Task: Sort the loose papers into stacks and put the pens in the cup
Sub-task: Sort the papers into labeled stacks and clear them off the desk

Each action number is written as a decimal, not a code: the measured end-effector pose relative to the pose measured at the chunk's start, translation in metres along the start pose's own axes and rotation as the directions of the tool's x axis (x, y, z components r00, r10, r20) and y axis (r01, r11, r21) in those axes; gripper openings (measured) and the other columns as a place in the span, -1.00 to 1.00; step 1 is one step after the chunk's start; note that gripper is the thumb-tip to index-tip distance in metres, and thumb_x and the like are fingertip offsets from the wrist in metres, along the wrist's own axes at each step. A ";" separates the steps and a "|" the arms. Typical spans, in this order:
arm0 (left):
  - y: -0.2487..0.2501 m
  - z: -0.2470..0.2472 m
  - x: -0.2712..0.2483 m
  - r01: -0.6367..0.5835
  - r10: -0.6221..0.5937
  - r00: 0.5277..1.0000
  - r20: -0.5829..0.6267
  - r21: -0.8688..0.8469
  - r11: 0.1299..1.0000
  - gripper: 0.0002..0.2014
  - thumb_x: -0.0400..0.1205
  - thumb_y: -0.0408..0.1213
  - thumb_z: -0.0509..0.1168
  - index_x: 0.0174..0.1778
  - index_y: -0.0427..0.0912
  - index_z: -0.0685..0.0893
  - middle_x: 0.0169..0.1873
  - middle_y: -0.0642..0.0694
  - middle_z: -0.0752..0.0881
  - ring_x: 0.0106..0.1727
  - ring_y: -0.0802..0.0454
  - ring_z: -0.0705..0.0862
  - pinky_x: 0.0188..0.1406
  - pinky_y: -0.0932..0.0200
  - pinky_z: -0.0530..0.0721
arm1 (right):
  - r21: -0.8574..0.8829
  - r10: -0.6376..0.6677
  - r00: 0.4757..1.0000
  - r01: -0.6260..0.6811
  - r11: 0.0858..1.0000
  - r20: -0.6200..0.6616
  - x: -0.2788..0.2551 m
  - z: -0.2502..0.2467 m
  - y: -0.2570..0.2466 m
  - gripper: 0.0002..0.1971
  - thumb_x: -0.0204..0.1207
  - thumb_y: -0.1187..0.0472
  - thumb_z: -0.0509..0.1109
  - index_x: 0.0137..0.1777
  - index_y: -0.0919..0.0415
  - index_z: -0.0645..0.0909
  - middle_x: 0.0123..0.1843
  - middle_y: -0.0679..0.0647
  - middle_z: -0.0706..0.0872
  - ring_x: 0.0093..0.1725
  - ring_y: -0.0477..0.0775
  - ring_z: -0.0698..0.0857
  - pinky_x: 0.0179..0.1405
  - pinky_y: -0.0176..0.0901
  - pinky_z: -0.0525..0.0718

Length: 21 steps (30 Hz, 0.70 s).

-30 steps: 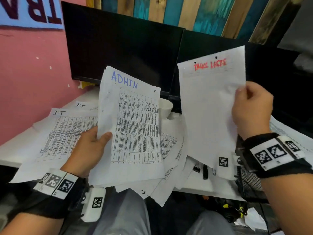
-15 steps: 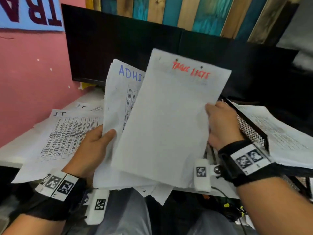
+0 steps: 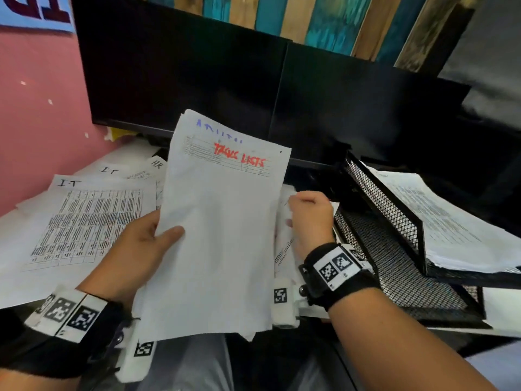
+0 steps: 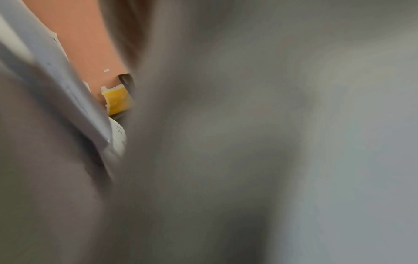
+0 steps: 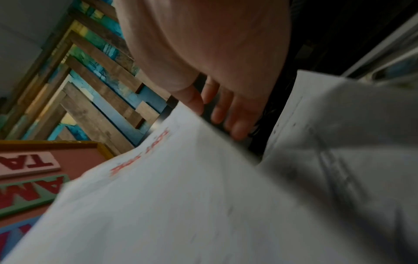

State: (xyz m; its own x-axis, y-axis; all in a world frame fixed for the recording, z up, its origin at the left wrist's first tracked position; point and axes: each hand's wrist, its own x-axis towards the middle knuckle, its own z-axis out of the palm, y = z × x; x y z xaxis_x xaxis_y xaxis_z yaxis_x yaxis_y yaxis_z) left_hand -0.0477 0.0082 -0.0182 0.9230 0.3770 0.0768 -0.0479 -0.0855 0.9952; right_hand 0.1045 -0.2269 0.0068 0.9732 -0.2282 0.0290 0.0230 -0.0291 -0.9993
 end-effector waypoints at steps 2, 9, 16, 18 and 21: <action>0.000 -0.005 0.003 0.009 -0.009 0.999 -0.031 -0.002 1.000 -0.80 0.76 -0.39 0.32 0.15 -0.03 0.80 -0.04 -0.02 0.92 -0.09 -0.08 0.92 -0.06 -0.07 0.78 | -0.061 0.009 0.993 -0.016 0.998 -0.120 0.014 -0.020 0.004 -0.78 0.62 0.36 0.47 0.21 0.11 0.69 0.16 0.12 0.75 -0.14 -0.04 0.72 -0.26 -0.16 0.76; 0.002 -0.010 0.007 -0.007 0.006 0.997 -0.075 -0.014 1.000 -0.81 0.77 -0.40 0.31 0.06 -0.02 0.78 -0.16 0.05 0.92 -0.25 0.02 0.90 -0.23 0.04 0.75 | -0.053 0.332 0.941 -0.335 0.941 -0.059 0.038 -0.068 0.012 -0.85 0.73 0.45 0.31 -0.05 0.25 0.60 -0.18 0.17 0.73 -0.44 0.06 0.66 -0.64 -0.15 0.61; 0.000 -0.011 0.007 0.000 -0.001 0.997 -0.072 -0.010 1.000 -0.80 0.77 -0.39 0.32 0.20 -0.08 0.78 -0.05 -0.04 0.92 -0.12 -0.09 0.91 -0.17 0.00 0.78 | -0.259 0.278 0.960 -0.265 0.929 0.015 0.042 -0.064 0.021 -0.83 0.61 0.46 0.38 -0.20 0.31 0.68 -0.40 0.20 0.63 -0.50 0.11 0.58 -0.42 -0.09 0.66; 0.000 -0.011 0.008 -0.001 0.000 0.998 -0.069 -0.019 1.000 -0.80 0.77 -0.39 0.32 0.22 -0.09 0.78 -0.04 -0.04 0.92 -0.11 -0.09 0.91 -0.14 -0.01 0.78 | -0.264 0.147 0.989 -0.150 0.953 -0.033 0.044 -0.066 0.015 -0.79 0.61 0.41 0.37 -0.27 0.29 0.67 -0.31 0.27 0.73 -0.41 0.16 0.68 -0.39 -0.09 0.64; -0.004 -0.011 0.009 0.000 -0.003 0.997 -0.082 -0.030 1.000 -0.80 0.77 -0.38 0.32 0.21 -0.07 0.79 -0.01 -0.05 0.92 -0.06 -0.11 0.91 -0.04 -0.06 0.80 | -0.216 -0.031 0.996 0.013 0.976 -0.079 0.039 -0.071 -0.012 -0.78 0.66 0.35 0.32 -0.24 0.23 0.63 -0.18 0.25 0.80 -0.16 0.23 0.78 -0.19 0.01 0.74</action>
State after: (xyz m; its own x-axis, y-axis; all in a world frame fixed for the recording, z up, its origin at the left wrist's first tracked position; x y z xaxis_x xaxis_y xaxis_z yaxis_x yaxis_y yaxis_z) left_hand -0.0430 0.0224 -0.0204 0.8888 0.4515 0.0789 -0.0590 -0.0579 0.9966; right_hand 0.1264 -0.3044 0.0216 0.9509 -0.3031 0.0619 -0.0140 -0.2421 -0.9702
